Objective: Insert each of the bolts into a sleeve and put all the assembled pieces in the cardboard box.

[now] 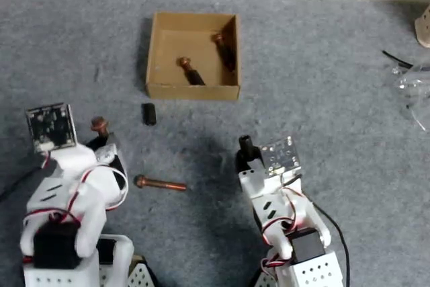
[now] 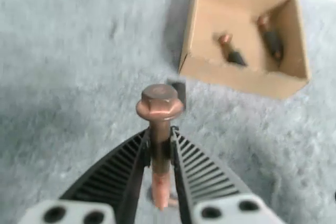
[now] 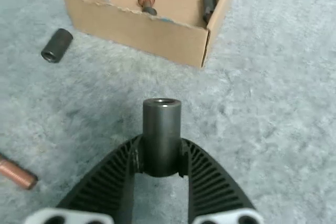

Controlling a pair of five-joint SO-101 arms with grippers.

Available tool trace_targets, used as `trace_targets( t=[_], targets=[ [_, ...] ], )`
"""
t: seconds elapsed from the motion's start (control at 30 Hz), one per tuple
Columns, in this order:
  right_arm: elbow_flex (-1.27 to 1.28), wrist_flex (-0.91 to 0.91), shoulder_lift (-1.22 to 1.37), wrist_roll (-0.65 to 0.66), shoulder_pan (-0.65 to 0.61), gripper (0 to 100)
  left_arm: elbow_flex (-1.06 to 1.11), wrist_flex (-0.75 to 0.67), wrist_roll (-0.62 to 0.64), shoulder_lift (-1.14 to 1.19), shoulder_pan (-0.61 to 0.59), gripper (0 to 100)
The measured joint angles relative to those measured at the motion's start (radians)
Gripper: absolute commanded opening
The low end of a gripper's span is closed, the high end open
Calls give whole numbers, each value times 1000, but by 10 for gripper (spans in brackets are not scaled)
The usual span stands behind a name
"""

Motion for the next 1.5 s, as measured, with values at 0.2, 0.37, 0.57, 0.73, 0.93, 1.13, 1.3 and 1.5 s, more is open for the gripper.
trace_targets(
  t=[0.2,0.37,0.57,0.73,0.93,1.13,1.3,1.5],
  targets=[
    [2,-28,0,0,-34,3,107,-132,0,-146,0,5],
    [2,-103,0,0,-104,3,216,-301,0,-249,3,5],
    [2,-109,0,0,-244,3,275,-471,101,-321,51,5],
    [2,-109,0,0,-315,3,275,-508,212,-324,61,5],
    [2,-109,0,0,-319,3,275,-508,267,-324,183,5],
    [2,-109,0,0,-322,3,275,-500,267,-324,354,5],
    [2,-109,0,0,-310,3,281,-456,267,-324,453,5],
    [2,-109,0,0,-293,3,362,-450,267,-324,465,5]
  ],
)
